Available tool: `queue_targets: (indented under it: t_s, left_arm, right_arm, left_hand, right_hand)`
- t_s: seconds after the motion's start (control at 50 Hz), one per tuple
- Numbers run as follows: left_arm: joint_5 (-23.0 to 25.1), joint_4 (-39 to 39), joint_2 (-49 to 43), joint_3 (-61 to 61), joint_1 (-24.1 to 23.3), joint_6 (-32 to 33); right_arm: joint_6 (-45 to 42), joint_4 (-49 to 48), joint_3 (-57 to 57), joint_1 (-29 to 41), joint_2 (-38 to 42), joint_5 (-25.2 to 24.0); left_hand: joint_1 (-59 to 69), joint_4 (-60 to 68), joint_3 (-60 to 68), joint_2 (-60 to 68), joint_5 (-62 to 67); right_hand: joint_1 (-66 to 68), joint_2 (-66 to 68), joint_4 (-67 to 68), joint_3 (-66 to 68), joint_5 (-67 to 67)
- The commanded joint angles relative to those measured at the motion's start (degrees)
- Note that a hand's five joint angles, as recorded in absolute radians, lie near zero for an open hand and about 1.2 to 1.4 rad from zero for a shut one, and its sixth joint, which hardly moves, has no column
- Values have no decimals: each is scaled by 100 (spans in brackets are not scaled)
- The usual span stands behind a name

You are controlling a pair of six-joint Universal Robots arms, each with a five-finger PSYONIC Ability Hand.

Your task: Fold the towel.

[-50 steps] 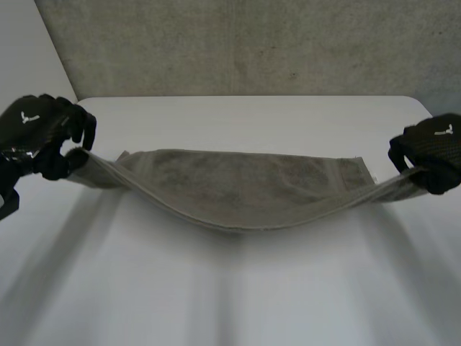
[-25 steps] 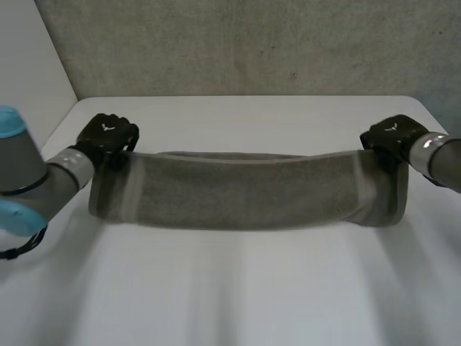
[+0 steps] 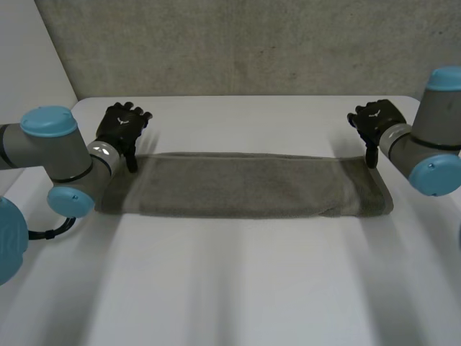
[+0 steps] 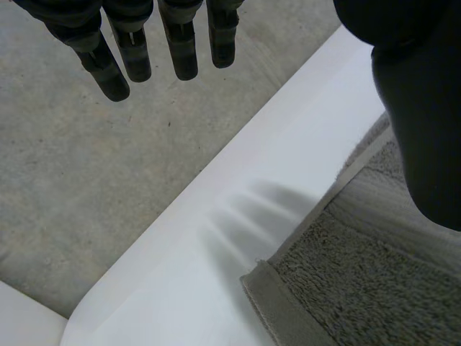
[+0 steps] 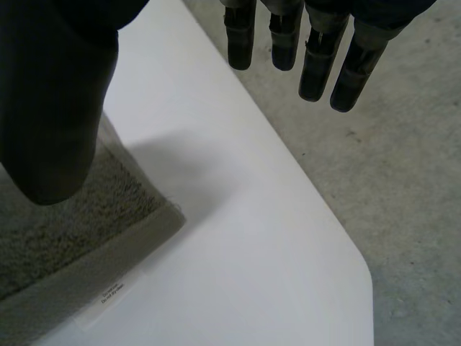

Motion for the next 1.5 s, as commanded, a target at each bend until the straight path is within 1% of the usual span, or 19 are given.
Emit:
queue_targets:
  t_s: [0.02,0.16,0.34,0.38,0.52,0.54,0.56,0.6,0.7,0.82,0.88,1.1,1.14,1.16,1.2,1.38,1.42,1.46,1.5]
  left_arm:
    - [-28,31,911,-899,77,-408]
    - [69,75,1764,-1777,252,-584]
    - [447,127,2442,-2622,288,-611]
    - [474,145,2504,-2711,288,-611]
    - [474,382,2662,-3071,288,-620]
    - [474,382,2662,-3071,288,-620]
    - [482,426,2671,-3132,288,-620]
    - [474,488,2697,-3220,296,-620]
    - [482,523,2768,-3335,375,-620]
    - [543,523,2952,-3484,472,-672]
    - [649,523,2987,-3502,472,-742]
    - [693,523,3032,-3485,455,-778]
    - [684,523,3032,-3484,437,-787]
    - [684,523,3032,-3484,428,-795]
    - [676,532,3032,-3493,420,-822]
    - [684,532,3032,-3607,402,-1094]
    - [684,540,3032,-3634,402,-1103]
    - [684,558,3023,-3660,402,-1103]
    - [684,619,3023,-3704,393,-1103]
  right_arm:
    - [245,135,1590,-87,-1467,-321]
    - [219,-312,3941,-254,-2723,-391]
    - [210,-1412,5141,-281,-2768,-347]
    - [192,-1902,5290,-281,-2532,-338]
    - [69,-2194,5176,-289,-1933,-312]
    - [8,-2203,5106,-324,-1863,-277]
    - [-36,-2203,5036,-403,-1854,-216]
    - [-45,-2212,4966,-534,-1889,-120]
    - [-142,-2274,4781,-931,-2320,338]
    - [-1598,-2238,4298,-1090,-2653,742]
    - [-1794,-2256,4200,-1054,-2724,831]
    - [-906,-2282,3225,1073,-2680,945]
    - [-688,-2457,2910,2000,-2313,875]
    - [-687,-2458,2908,2005,-2311,875]
    - [-678,-2660,2663,2818,-1865,604]
    - [-906,-2063,2284,3420,-632,-40]
    - [-1012,-1755,2170,3481,-448,-119]
    - [-1021,-1317,2021,3481,-334,-180]
    - [-925,-1263,2029,3438,-403,-241]
  left_hand:
    - [-392,-346,-365,-380,-333]
    - [-308,-262,-281,-296,-250]
    - [-291,-245,-264,-279,-233]
    - [-291,-245,-264,-279,-233]
    - [-308,-261,-281,-296,-249]
    - [-308,-261,-281,-296,-249]
    - [-308,-261,-281,-296,-249]
    - [-308,-261,-281,-296,-249]
    - [-308,-261,-281,-296,-249]
    - [-341,-295,-314,-329,-283]
    - [-325,-278,-298,-313,-266]
    - [-325,-278,-298,-313,-266]
    - [-325,-278,-298,-313,-266]
    - [-325,-278,-298,-313,-266]
    - [-325,-278,-298,-313,-266]
    - [-308,-261,-281,-296,-249]
    - [-308,-261,-281,-296,-249]
    - [-308,-261,-281,-296,-249]
    - [-308,-261,-281,-296,-249]
  right_hand:
    - [-360,-402,-436,-394,-342]
    - [-360,-402,-436,-394,-342]
    - [288,245,212,253,305]
    - [1023,981,947,989,1041]
    - [2928,2886,2852,2894,2946]
    - [4294,4252,4218,4260,4312]
    - [6522,6480,6446,6488,6540]
    - [6639,6597,6563,6605,6657]
    - [6640,6598,6564,6606,6658]
    - [6640,6598,6564,6606,6658]
    - [6640,6598,6564,6606,6658]
    - [6640,6598,6564,6606,6658]
    - [6640,6598,6564,6606,6658]
    - [6640,6598,6564,6606,6658]
    - [6640,6598,6564,6606,6658]
    - [6640,6598,6564,6606,6658]
    - [6024,5981,5948,5989,6041]
    - [1034,992,958,1000,1052]
    - [295,253,219,260,312]
